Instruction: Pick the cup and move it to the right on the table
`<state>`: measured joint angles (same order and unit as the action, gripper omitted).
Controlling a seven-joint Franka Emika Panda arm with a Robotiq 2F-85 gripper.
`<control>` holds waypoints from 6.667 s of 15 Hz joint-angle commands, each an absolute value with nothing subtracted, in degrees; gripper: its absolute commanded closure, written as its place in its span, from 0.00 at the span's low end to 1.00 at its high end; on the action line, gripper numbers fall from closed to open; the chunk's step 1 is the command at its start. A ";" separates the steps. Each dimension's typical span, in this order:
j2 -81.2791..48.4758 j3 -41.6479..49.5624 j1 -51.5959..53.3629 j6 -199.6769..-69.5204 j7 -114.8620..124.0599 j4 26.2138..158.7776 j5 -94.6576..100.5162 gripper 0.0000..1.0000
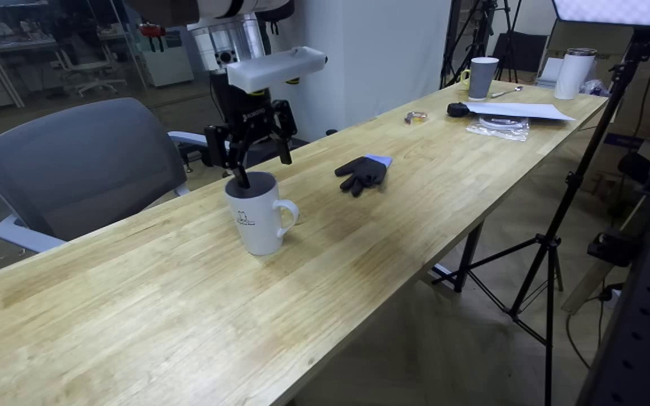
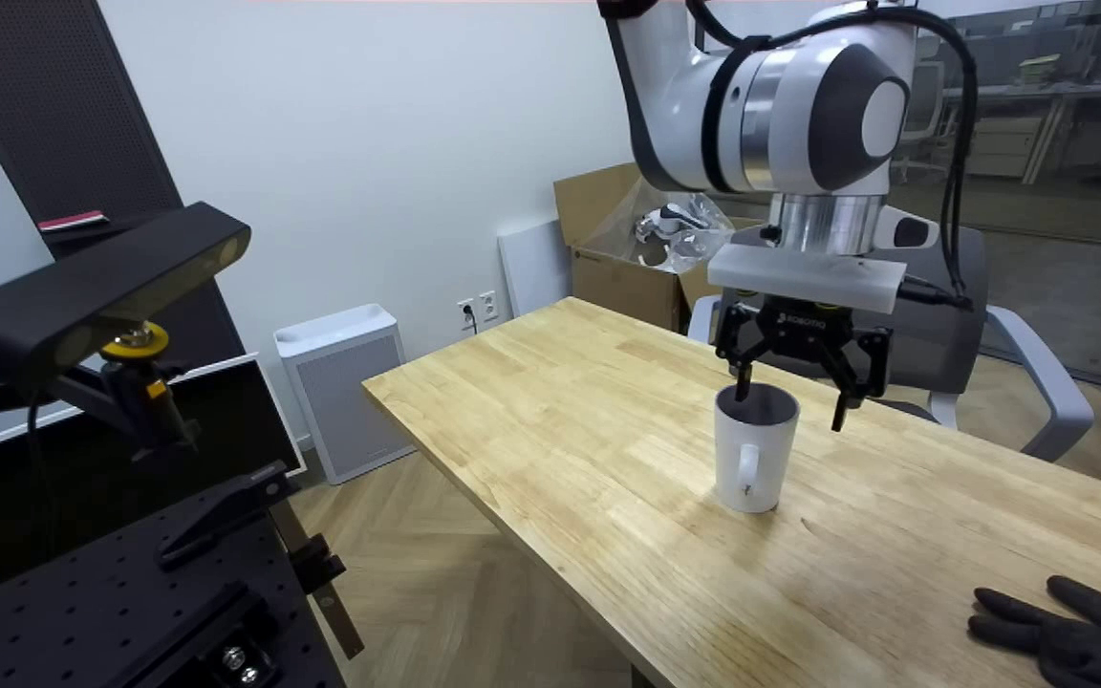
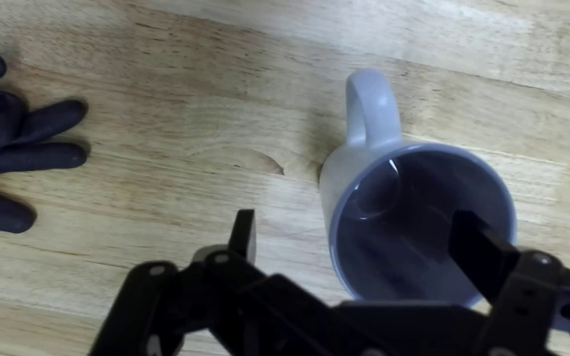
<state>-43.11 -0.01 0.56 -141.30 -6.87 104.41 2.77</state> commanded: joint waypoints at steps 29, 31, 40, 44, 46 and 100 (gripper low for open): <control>-45.06 0.86 -0.10 -140.79 -5.08 103.16 3.06 0.97; -45.11 0.95 -0.36 -140.54 -4.99 103.02 2.99 0.97; -44.57 0.23 -0.63 -136.64 -5.51 99.49 2.79 0.97; -44.77 -0.31 -1.49 -135.46 -6.79 98.39 2.41 0.97; -44.87 -0.22 -2.12 -134.54 -7.28 98.28 2.31 0.97; -36.53 -1.19 -19.66 -140.60 -25.84 115.48 -3.97 0.97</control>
<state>-38.71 -1.68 -18.90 -141.92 -24.91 114.11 -3.82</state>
